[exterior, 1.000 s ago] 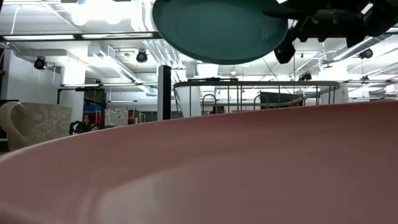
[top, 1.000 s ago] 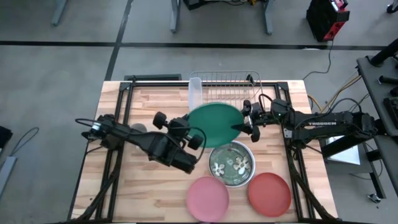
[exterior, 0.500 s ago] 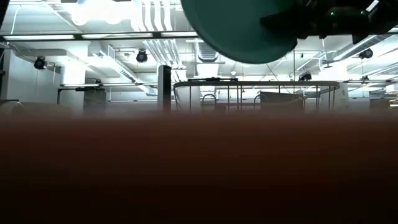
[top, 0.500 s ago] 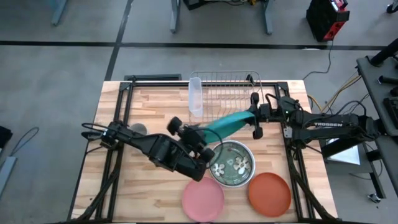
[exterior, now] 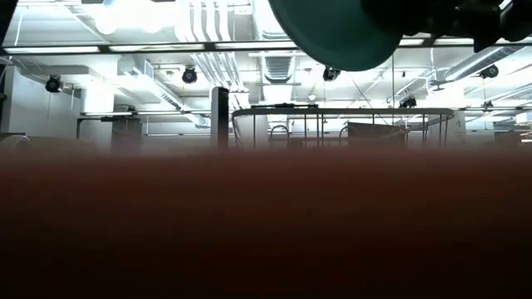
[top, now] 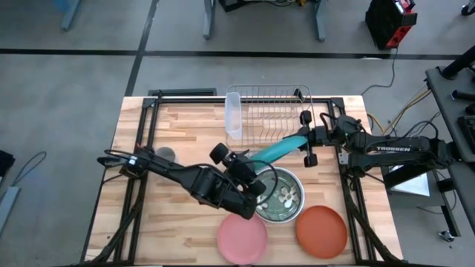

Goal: Sort dishes
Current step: Put the green plate in the dish rack

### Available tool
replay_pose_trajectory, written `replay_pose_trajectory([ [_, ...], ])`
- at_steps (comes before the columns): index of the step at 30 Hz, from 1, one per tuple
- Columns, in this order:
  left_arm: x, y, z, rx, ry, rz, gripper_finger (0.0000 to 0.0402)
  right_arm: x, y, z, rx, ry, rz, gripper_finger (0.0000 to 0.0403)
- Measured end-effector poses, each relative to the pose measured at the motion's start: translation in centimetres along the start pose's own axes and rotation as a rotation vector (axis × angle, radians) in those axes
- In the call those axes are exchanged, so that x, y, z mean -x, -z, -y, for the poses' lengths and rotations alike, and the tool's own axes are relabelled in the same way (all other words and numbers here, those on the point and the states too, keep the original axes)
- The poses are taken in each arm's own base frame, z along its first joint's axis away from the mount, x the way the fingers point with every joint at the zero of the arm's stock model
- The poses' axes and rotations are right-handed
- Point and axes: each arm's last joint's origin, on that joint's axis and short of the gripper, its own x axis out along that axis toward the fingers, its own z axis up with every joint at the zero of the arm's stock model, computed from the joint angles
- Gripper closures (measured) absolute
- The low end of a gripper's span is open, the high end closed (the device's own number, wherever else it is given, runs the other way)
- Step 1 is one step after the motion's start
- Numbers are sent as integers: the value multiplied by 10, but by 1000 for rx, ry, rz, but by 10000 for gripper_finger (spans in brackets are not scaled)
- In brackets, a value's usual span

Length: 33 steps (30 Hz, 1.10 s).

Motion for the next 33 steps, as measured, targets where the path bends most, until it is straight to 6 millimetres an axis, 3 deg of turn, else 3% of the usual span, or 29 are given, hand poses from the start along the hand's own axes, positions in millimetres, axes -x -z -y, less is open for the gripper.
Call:
replay_pose_trajectory([
  [4, -4, 4, 6, 5, -60, 47, 332, 0, 0, 2, -35, 80, -15, 378],
  [6, -5, 5, 7, 1, -78, 61, 374, 0, 1, 3, -65, 116, -22, 354],
  [13, -8, 7, 10, 65, -190, 178, 375, 10, 2, 6, -226, 254, -77, 241],
  [20, -13, 1, -2, 177, -320, 328, 375, 30, 8, 0, -397, 373, -204, 180],
  [33, -115, 9, -15, 419, -482, 306, 375, 49, 40, -21, -526, 335, -330, 196],
])
